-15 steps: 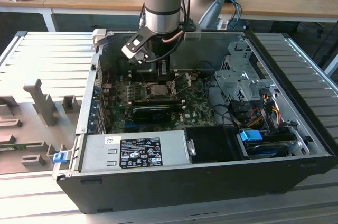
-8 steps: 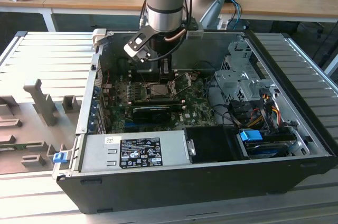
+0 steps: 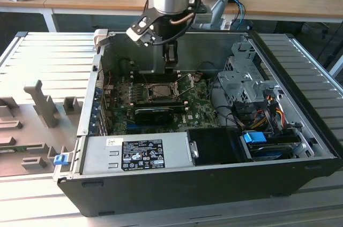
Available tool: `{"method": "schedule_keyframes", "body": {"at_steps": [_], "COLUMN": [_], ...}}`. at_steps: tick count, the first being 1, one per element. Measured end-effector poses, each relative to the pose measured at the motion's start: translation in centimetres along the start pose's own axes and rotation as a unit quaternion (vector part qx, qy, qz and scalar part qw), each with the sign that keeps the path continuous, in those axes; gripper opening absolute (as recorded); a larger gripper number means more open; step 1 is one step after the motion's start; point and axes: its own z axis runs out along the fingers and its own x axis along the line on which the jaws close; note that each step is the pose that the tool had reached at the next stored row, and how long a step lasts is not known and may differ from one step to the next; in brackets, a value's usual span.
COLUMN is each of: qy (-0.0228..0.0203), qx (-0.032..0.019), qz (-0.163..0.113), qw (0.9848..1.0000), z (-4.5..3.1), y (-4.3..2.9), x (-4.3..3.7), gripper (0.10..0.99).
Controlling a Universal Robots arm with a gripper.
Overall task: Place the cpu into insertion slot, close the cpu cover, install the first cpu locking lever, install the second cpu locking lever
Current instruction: 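Close the cpu cover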
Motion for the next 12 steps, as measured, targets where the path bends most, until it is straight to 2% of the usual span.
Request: {"method": "schedule_keyframes", "body": {"at_steps": [1, 2, 6, 8, 9, 11, 12], "qy": [0.0, 0.0, 0.0, 0.0, 0.0001, 0.0, 0.0], "qx": [0.0001, 0.0001, 0.0003, 0.0003, 0.0005, 0.0025, 0.0026], "qz": [0.0, 0.0, 0.0, 0.0, 0.0, 0.0, -0.001], "qw": [1.0, 1.0, 1.0, 1.0, 1.0, 1.0, 1.0], "z": [0.02, 0.05, 0.13, 0.09, 0.13, 0.64, 0.97], "y": [0.43, 1.18, 3.0, 3.62, 4.26, 6.22, 6.73], "x": [0.01, 0.0, 0.01, 0.02, 0.03, 0.05, 0.05], "gripper": [0.106, 0.106, 0.106, 0.106, 0.106, 0.106, 0.106]}}
